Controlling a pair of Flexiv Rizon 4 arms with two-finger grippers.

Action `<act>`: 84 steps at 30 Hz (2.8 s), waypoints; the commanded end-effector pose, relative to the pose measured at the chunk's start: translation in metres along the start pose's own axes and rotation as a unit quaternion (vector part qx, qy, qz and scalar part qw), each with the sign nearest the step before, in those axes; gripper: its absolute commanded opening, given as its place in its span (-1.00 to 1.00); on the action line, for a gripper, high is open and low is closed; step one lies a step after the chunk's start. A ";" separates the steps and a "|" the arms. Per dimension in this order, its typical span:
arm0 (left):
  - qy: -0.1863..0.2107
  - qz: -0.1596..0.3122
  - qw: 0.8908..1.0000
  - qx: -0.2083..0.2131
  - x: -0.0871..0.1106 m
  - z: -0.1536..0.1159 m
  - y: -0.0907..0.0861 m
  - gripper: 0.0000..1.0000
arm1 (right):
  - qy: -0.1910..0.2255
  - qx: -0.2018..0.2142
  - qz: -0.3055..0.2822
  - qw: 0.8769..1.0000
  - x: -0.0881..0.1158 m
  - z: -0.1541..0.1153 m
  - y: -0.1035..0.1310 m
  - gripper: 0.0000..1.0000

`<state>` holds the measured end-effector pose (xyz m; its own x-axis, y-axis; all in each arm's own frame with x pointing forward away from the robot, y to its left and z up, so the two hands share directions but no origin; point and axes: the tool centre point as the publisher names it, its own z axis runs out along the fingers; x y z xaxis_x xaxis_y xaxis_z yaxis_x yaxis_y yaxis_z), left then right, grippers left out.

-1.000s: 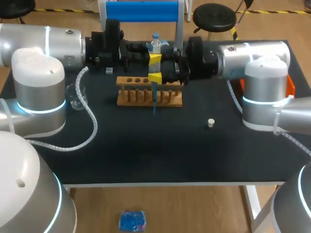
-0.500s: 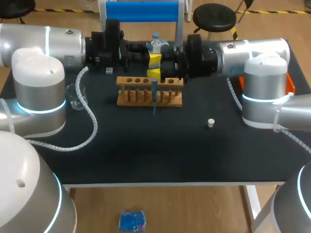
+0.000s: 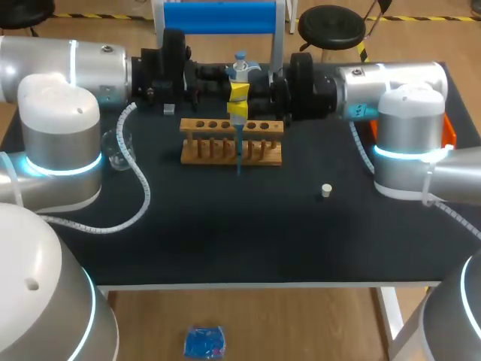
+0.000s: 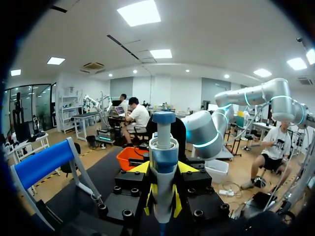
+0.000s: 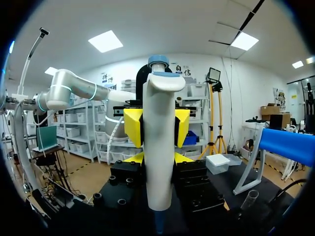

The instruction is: Invert the test tube, pick up the pipette, mount the tip to pipette, aspirate from beaker and dispense into the tube, eject the tip, return the pipette, and cap with the stopper.

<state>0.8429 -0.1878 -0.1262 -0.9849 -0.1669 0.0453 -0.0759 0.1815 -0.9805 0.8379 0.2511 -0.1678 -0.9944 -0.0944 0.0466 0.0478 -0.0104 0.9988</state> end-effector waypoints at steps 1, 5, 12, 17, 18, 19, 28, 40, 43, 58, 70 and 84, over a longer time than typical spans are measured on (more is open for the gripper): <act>0.002 -0.001 1.000 -0.001 0.001 0.000 -0.001 -1.00 | -0.002 -0.001 -0.001 1.000 -0.002 0.000 -0.001 -1.00; 0.002 -0.001 1.000 -0.001 0.001 0.000 -0.001 -1.00 | -0.004 -0.003 -0.001 1.000 -0.003 -0.002 0.000 -1.00; 0.002 -0.001 1.000 -0.001 0.001 0.000 -0.001 -1.00 | -0.009 -0.005 -0.003 1.000 -0.003 -0.006 0.002 -1.00; 0.002 -0.001 1.000 -0.001 0.001 0.000 -0.001 0.11 | -0.008 -0.005 -0.004 1.000 -0.003 -0.007 0.003 -1.00; 0.002 -0.001 1.000 -0.001 0.001 0.000 -0.001 1.00 | -0.008 -0.005 -0.003 1.000 -0.003 -0.007 0.003 -1.00; 0.002 -0.001 1.000 -0.001 0.001 0.000 -0.001 1.00 | -0.008 -0.004 -0.003 1.000 -0.003 -0.007 0.003 -1.00; 0.002 -0.001 1.000 -0.001 0.001 0.000 -0.001 1.00 | -0.002 0.011 -0.006 1.000 -0.005 -0.013 0.003 -1.00; 0.002 -0.001 1.000 -0.001 0.001 0.000 -0.001 1.00 | -0.030 0.017 -0.029 0.999 -0.026 -0.133 0.036 -1.00; 0.002 -0.001 1.000 -0.001 0.001 0.000 -0.001 1.00 | -0.045 0.007 -0.031 0.998 -0.032 -0.173 0.046 -1.00; 0.002 -0.001 1.000 -0.001 0.001 0.000 -0.001 1.00 | -0.103 0.015 -0.046 0.994 -0.050 -0.316 0.053 -1.00; 0.002 -0.001 1.000 -0.001 0.001 0.000 -0.001 1.00 | -0.117 -0.004 -0.029 0.993 -0.055 -0.385 0.022 -1.00; 0.002 -0.001 1.000 -0.001 0.001 0.000 -0.001 1.00 | -0.112 -0.012 -0.027 0.993 -0.058 -0.396 0.003 -1.00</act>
<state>0.8422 -0.1888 -0.1256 -0.9852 -0.1648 0.0462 -0.0762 0.1810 -0.9805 0.9299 -0.1356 -0.1695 -0.9900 0.1408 -0.0011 -0.0052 -0.0284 0.9996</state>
